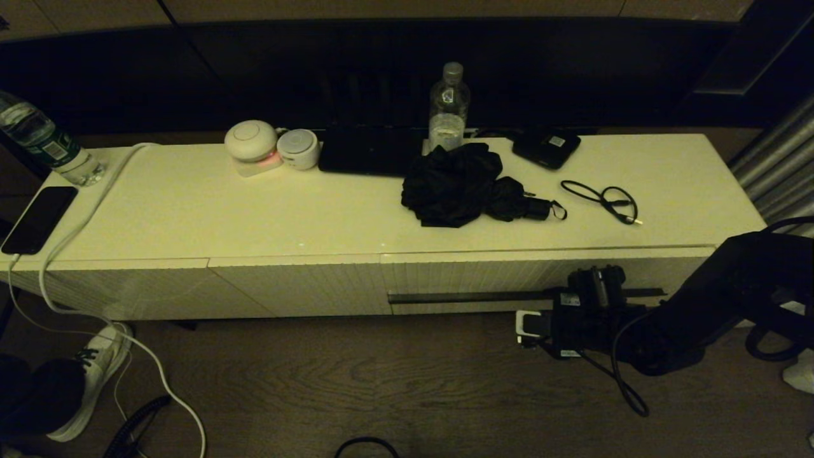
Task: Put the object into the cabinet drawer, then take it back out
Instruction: Open the drawer
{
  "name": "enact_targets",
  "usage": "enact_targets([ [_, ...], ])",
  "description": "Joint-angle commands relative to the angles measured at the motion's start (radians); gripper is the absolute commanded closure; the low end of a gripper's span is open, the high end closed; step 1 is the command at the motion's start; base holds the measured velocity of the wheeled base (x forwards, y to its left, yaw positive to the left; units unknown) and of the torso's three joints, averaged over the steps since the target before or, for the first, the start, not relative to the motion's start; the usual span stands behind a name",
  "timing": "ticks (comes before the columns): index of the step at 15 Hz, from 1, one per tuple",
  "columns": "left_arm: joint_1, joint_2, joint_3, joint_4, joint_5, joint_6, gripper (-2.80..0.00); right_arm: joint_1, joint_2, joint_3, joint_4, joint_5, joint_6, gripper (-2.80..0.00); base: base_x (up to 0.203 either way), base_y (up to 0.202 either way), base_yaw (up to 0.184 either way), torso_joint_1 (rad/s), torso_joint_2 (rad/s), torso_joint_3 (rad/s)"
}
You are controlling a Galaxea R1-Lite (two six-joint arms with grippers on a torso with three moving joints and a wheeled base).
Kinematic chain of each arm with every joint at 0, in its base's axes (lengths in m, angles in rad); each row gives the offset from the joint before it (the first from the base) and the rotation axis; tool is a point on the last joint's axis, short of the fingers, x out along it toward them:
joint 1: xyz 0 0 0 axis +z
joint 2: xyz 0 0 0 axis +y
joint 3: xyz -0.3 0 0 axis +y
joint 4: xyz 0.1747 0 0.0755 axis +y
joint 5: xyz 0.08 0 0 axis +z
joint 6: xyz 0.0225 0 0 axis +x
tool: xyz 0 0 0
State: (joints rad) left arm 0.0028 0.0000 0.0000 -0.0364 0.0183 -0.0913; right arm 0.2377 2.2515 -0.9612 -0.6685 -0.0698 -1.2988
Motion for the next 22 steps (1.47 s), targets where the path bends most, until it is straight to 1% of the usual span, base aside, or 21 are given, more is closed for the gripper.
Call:
enact_targets([
  [1, 0.0, -0.002, 0.0, 0.0, 0.0, -0.001, 0.0, -0.004, -0.032, 0.004, -0.002, 0.016, -0.013, -2.8, 0.0, 0.0, 0.0, 0.0, 0.0, 0.0],
  [7, -0.001, -0.002, 0.0, 0.0, 0.0, -0.001, 0.0, -0.008, 0.011, -0.033, -0.003, 0.015, -0.012, -2.8, 0.0, 0.0, 0.0, 0.0, 0.0, 0.0],
  [12, 0.0, -0.002, 0.0, 0.0, 0.0, -0.001, 0.0, -0.026, 0.075, -0.095, -0.003, 0.012, -0.011, -2.8, 0.0, 0.0, 0.0, 0.0, 0.0, 0.0],
  [18, 0.0, -0.002, 0.0, 0.0, 0.0, -0.001, 0.0, -0.035, 0.097, -0.123, -0.002, 0.01, -0.011, -2.8, 0.0, 0.0, 0.0, 0.0, 0.0, 0.0],
  [22, 0.0, -0.002, 0.0, 0.0, 0.0, -0.001, 0.0, -0.037, 0.105, -0.108, 0.006, 0.007, -0.01, -2.8, 0.0, 0.0, 0.0, 0.0, 0.0, 0.0],
])
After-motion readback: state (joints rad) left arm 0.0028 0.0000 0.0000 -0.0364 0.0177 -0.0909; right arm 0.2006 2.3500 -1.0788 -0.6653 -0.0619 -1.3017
